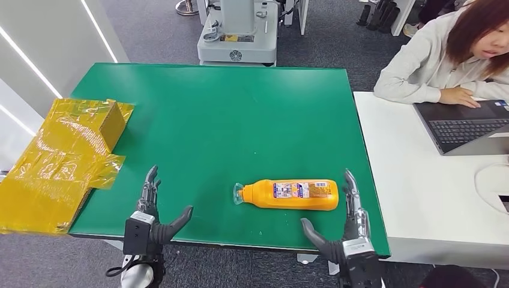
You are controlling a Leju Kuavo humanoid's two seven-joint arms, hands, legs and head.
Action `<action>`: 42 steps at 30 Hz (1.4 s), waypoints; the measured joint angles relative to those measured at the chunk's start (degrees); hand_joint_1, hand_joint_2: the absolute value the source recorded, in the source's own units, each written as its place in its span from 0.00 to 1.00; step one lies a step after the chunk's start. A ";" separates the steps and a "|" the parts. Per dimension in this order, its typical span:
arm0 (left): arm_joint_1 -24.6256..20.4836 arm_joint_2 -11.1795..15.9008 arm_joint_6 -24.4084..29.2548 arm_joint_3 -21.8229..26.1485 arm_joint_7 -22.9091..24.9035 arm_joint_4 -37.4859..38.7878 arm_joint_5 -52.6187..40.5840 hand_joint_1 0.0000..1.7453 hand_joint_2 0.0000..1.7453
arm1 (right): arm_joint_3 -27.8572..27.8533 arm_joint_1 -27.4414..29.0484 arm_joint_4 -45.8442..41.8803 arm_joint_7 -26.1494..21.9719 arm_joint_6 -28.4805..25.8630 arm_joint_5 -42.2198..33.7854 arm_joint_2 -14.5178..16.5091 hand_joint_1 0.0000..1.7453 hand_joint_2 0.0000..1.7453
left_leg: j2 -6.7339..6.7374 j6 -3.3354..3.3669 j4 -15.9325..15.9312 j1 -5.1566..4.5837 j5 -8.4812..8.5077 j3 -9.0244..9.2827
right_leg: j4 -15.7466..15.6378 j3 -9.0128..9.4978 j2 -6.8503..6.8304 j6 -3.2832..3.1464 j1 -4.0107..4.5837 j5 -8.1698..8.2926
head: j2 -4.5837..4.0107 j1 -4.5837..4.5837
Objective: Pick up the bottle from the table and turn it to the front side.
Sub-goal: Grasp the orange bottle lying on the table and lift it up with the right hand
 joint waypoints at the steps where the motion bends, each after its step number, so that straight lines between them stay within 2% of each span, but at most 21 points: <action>1: -0.36 -0.15 -0.29 -0.04 -0.03 0.30 0.00 0.00 1.00 | -0.30 -0.87 -0.02 1.93 1.61 1.93 -0.29 0.00 1.00 | 0.00 0.00 0.00 0.00 0.00 0.00 | 0.00 0.00 0.01 -0.01 0.00 0.01 | 0.00 0.00; 6: -1.97 -0.90 -2.57 -0.58 -0.21 1.95 -0.32 0.00 1.00 | -0.76 -8.88 2.02 13.75 13.75 10.71 -2.42 0.00 1.00 | 0.14 -0.01 0.01 0.00 0.03 0.04 | 0.01 -0.01 0.15 -0.03 0.00 0.08 | 0.00 0.00; 13: -4.92 -1.59 -5.60 -2.39 0.04 5.02 -0.50 0.00 1.00 | 1.04 -21.75 9.74 22.99 30.68 9.03 -6.66 0.00 1.00 | 0.12 0.06 0.03 -0.01 0.09 0.03 | 0.01 0.00 0.11 -0.06 -0.01 0.13 | 0.00 0.01; 21: -7.06 -1.95 -6.58 -3.94 0.56 7.38 0.01 0.00 1.00 | 8.72 -34.05 15.84 30.91 47.05 10.24 -11.28 0.00 1.00 | 0.11 0.06 0.04 -0.02 0.09 0.01 | 0.02 -0.02 0.11 -0.06 -0.01 0.13 | 0.00 0.00; 32: -7.37 -2.25 -6.62 -4.20 2.90 8.16 -0.37 0.00 1.00 | 18.82 -42.68 19.67 34.05 59.24 7.13 -14.99 0.00 1.00 | 0.09 0.06 0.03 -0.02 0.09 0.00 | 0.02 -0.03 0.09 -0.06 -0.01 0.13 | 0.00 0.00; 42: -6.79 -2.67 -6.71 -4.20 5.42 7.71 -1.77 0.00 1.00 | 24.52 -44.85 20.32 35.01 60.52 7.81 -18.49 0.00 1.00 | 0.05 0.06 0.04 -0.02 0.08 0.00 | 0.01 -0.02 0.08 -0.06 -0.01 0.13 | 0.00 0.00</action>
